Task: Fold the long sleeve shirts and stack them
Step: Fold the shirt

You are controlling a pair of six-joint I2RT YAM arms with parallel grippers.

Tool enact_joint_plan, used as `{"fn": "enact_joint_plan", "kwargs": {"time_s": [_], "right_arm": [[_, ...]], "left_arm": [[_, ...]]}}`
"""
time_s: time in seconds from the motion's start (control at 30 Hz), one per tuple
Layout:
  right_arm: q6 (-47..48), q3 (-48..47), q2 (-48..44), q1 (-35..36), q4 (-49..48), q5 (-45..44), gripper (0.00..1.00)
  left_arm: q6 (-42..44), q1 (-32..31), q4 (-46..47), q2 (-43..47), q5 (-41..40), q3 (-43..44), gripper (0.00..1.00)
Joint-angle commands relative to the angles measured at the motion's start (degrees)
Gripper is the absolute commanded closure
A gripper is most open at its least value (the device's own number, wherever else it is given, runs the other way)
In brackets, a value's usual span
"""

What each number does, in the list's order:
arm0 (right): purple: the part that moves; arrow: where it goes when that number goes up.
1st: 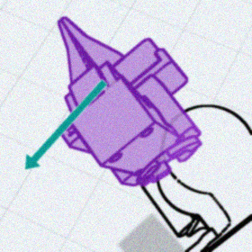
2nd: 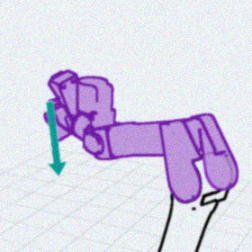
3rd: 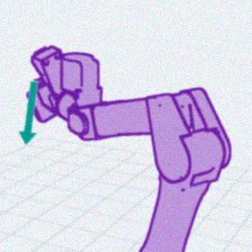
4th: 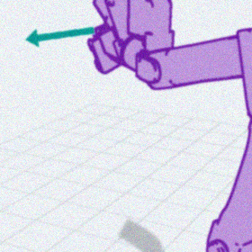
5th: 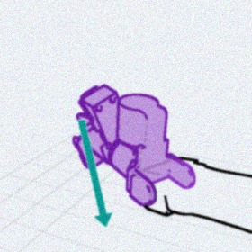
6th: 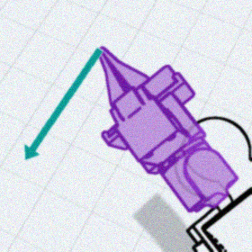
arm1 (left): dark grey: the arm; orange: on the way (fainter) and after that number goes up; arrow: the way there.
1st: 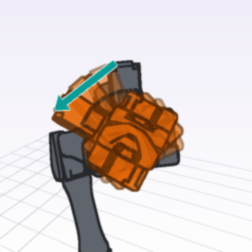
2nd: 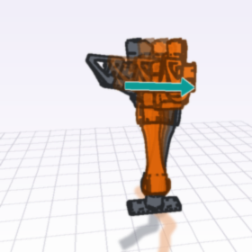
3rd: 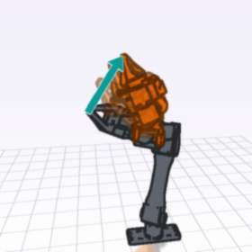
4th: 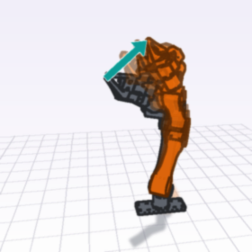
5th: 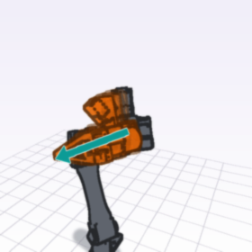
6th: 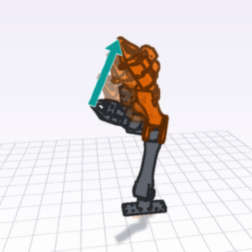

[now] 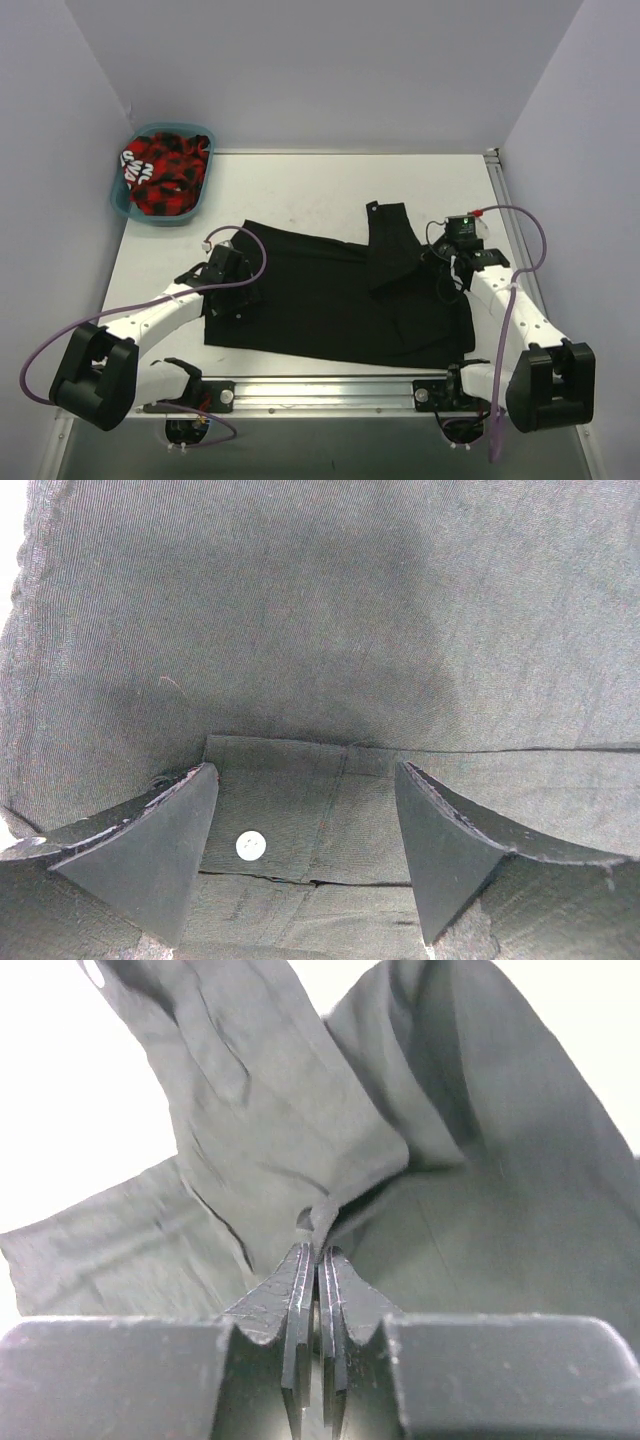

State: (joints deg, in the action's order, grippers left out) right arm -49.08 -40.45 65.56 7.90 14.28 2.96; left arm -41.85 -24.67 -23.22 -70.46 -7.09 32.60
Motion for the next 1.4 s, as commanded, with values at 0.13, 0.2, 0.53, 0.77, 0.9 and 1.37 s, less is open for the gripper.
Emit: {"fn": "enact_joint_plan", "kwargs": {"time_s": [0.13,0.2,0.53,0.77,0.9,1.37], "right_arm": [[4.3,-9.3,9.0,-4.2,-7.2,1.4,1.0],[5.2,-11.3,12.4,-4.7,-7.3,0.4,0.99],[5.2,-17.1,17.9,-12.2,-9.1,-4.2,0.89],[12.2,-26.9,21.3,-10.3,-5.3,2.0,0.63],[18.6,-28.6,20.9,-5.6,-2.9,0.0,0.49],[29.4,-42.2,39.0,8.4,3.9,0.1,0.57]], "left_arm": [[-1.4,0.1,1.0,-1.0,1.7,-2.9,0.18],[-1.7,0.1,1.0,-0.7,1.9,-3.2,0.18],[-2.6,0.3,0.8,3.1,5.0,-5.7,0.18],[-1.6,0.3,-2.3,5.6,6.0,-2.2,0.18],[1.4,0.3,-3.8,6.3,5.1,3.2,0.18],[6.3,0.2,1.5,-15.6,4.4,19.3,0.18]]}}
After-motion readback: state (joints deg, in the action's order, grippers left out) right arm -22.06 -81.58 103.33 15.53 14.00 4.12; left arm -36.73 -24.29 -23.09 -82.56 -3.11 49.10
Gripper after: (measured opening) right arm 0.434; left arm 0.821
